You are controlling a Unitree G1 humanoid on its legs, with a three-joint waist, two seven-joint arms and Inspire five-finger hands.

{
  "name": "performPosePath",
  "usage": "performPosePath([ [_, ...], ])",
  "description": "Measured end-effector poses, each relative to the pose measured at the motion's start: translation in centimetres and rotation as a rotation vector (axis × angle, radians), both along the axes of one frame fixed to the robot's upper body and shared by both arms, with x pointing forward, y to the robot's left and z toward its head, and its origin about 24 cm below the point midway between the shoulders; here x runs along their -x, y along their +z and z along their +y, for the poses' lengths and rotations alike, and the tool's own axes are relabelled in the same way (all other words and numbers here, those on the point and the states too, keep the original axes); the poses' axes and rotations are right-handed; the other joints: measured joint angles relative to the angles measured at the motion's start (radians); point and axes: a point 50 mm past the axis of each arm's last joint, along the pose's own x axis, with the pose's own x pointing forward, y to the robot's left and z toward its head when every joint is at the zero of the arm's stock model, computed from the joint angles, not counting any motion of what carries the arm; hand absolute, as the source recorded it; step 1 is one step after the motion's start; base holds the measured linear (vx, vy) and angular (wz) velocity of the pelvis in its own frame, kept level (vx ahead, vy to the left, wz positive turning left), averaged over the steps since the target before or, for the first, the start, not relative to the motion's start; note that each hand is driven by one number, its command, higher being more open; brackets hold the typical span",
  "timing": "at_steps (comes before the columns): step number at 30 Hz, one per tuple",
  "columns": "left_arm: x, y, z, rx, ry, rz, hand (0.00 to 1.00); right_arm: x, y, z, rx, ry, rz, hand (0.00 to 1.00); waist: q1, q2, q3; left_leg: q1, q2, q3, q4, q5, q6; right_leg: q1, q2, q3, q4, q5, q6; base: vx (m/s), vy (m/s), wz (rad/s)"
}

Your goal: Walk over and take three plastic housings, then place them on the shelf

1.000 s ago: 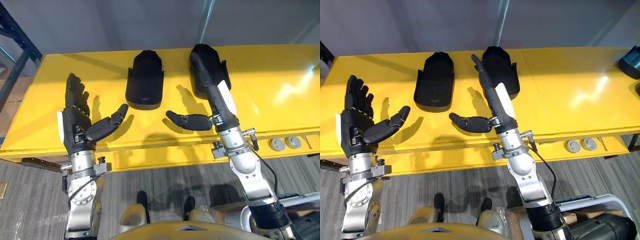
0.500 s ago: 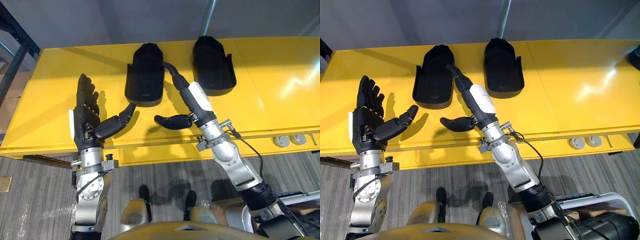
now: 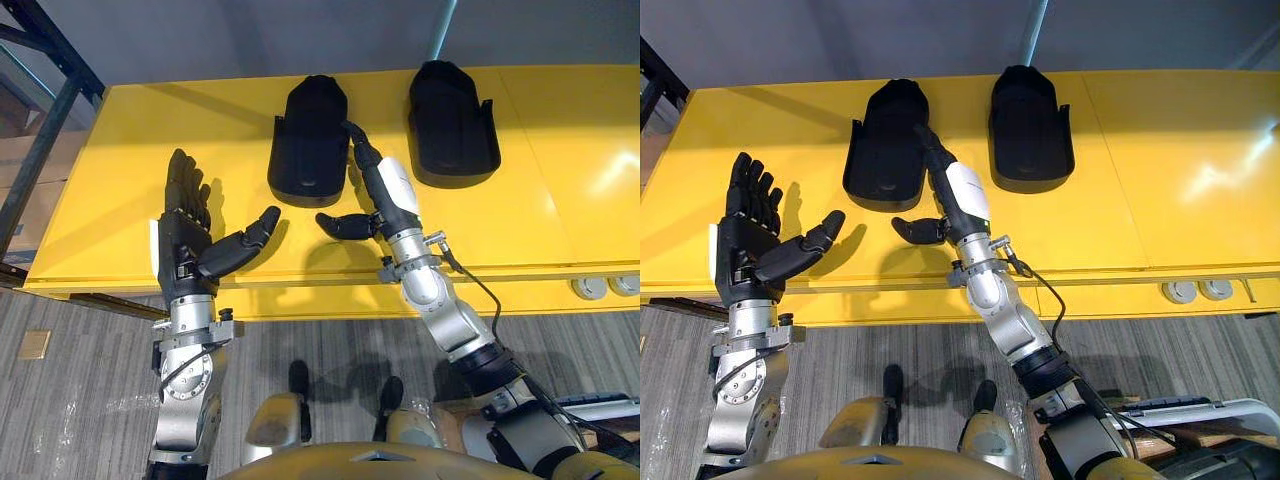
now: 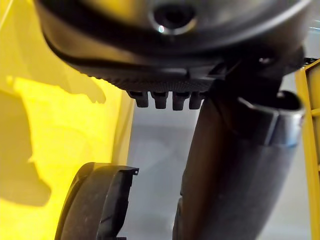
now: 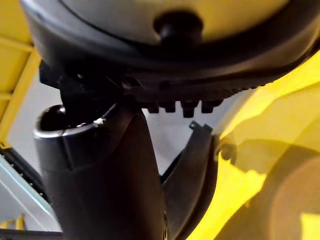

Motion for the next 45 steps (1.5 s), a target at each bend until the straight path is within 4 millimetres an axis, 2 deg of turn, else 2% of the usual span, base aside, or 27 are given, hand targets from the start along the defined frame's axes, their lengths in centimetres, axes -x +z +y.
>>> performPosePath([
  [12,-0.1,-0.1,-0.8,0.024,-0.045,0.002,1.00,-0.3,-0.5,0.3,-0.033,-0.065,0.020,1.00,-0.006,0.000,0.003,0.032,0.000,0.002,-0.057,0.026,-0.008,-0.001,-0.001,0.000,0.011,-0.005,-0.006,0.00,0.000,0.00],
  [25,-0.2,-0.2,-1.3,0.049,-0.103,0.005,1.00,-0.5,-0.7,0.0,-0.042,-0.091,0.036,1.00,-0.010,0.000,0.003,0.052,0.001,0.009,-0.087,0.047,-0.004,0.000,-0.002,0.004,0.014,-0.005,-0.006,0.00,-0.001,-0.01],
  [29,-0.3,-0.6,-2.0,0.054,-0.137,0.038,1.00,-0.4,-0.8,0.1,-0.051,-0.091,0.042,1.00,-0.011,0.000,0.003,0.060,0.002,0.015,-0.088,0.048,-0.003,0.003,-0.003,0.009,0.015,-0.005,-0.006,0.00,0.001,-0.03],
  [34,-0.5,-1.8,-2.0,0.066,-0.124,0.107,1.00,-0.2,-0.9,0.2,-0.067,-0.079,0.040,1.00,-0.014,0.001,0.002,0.085,0.003,0.030,-0.109,0.051,-0.007,0.009,-0.002,0.023,0.015,-0.005,-0.006,-0.01,0.003,-0.10],
  [38,-0.6,-2.9,-1.9,0.126,-0.125,0.153,1.00,1.6,0.1,-0.2,-0.196,-0.028,-0.016,1.00,-0.014,0.001,0.002,0.086,0.003,0.033,-0.109,0.051,-0.006,0.009,-0.001,0.025,0.014,-0.005,-0.006,0.00,0.000,0.00],
  [40,-0.6,-3.3,-1.8,0.155,-0.122,0.171,1.00,3.1,1.6,-0.4,-0.254,0.024,-0.105,1.00,-0.016,0.001,-0.001,0.089,0.004,0.041,-0.104,0.050,-0.007,0.009,-0.001,0.033,0.014,-0.005,-0.006,0.01,0.004,-0.10],
  [43,-0.6,-3.6,-1.7,0.176,-0.117,0.184,1.00,4.4,3.2,-0.7,-0.291,0.096,-0.174,1.00,-0.021,0.000,-0.002,0.101,0.004,0.059,-0.104,0.045,-0.008,0.012,-0.001,0.054,0.014,-0.003,-0.003,-0.01,0.009,-0.18],
  [45,-0.6,-3.7,-1.7,0.184,-0.095,0.192,1.00,5.2,3.7,-1.7,-0.298,0.107,-0.219,1.00,-0.036,-0.005,-0.013,0.114,0.006,0.071,-0.104,0.032,-0.012,0.020,0.000,0.062,0.013,-0.002,-0.003,-0.02,0.011,-0.16],
])
